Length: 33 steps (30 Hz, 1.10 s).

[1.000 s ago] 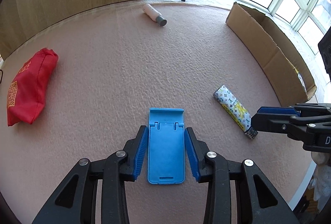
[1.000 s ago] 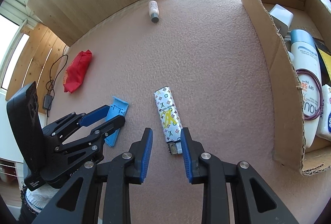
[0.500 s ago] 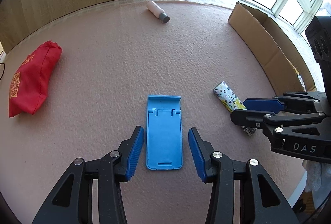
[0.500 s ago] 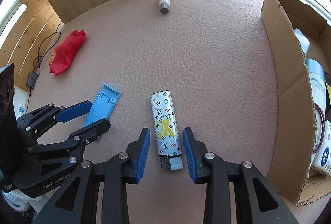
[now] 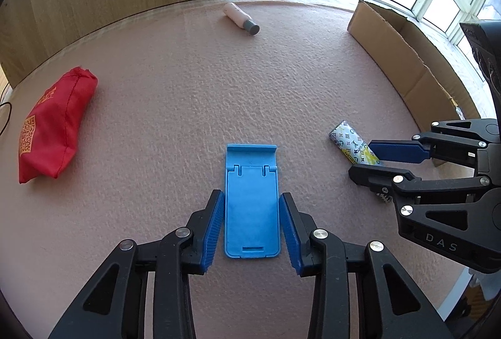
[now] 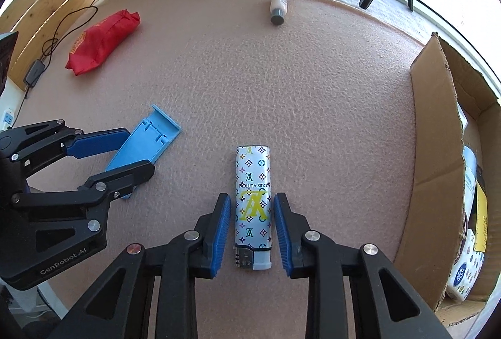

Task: Organize objects
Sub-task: 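Carry the stand and lighter into the box and open both grippers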

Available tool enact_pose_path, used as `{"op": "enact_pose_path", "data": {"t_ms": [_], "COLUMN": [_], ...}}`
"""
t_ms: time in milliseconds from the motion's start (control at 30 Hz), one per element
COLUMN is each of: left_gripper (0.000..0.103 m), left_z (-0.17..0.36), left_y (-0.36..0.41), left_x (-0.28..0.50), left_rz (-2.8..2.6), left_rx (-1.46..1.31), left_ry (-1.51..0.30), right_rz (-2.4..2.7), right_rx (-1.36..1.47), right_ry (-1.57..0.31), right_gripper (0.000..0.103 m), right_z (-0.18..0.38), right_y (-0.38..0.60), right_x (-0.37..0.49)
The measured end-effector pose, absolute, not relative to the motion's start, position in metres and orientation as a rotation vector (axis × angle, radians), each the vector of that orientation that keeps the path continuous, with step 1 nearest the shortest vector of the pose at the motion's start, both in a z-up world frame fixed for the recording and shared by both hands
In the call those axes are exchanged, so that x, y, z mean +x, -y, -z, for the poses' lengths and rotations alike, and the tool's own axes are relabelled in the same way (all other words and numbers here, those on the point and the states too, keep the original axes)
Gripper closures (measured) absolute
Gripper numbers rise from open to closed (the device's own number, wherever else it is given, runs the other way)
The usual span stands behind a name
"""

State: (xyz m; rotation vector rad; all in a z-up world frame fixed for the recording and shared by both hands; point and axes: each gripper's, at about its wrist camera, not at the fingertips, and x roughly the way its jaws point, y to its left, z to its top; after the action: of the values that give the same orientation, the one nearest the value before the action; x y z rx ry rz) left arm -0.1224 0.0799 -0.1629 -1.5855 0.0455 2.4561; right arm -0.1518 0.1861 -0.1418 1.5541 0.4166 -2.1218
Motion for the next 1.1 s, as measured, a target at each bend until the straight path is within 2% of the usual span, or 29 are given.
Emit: {"op": "enact_pose_path", "data": {"t_ms": [67,667,1100], "left_gripper": [0.064,0.064,0.064], "left_z": [0.163,0.139,0.091], "left_y": [-0.08,-0.072,-0.132], "left_x": [-0.122,-0.123,-0.15], "left_rz": [-2.46,-2.479,-2.461], "left_rx": [-1.582,-1.53,-1.364], "left_ry": [-0.058,0.083,0.052], "right_rz": [2.124,2.169,2.299], "right_rx": [1.551,1.466,1.374], "right_ry": [-0.415,-0.246,-0.108], "right_gripper": [0.082,0.082,0.082], "right_z": [0.141,0.108,0.059], "right_y": [-0.189,-0.206,-0.266], "right_x": [-0.152,-0.15,-0.164]}}
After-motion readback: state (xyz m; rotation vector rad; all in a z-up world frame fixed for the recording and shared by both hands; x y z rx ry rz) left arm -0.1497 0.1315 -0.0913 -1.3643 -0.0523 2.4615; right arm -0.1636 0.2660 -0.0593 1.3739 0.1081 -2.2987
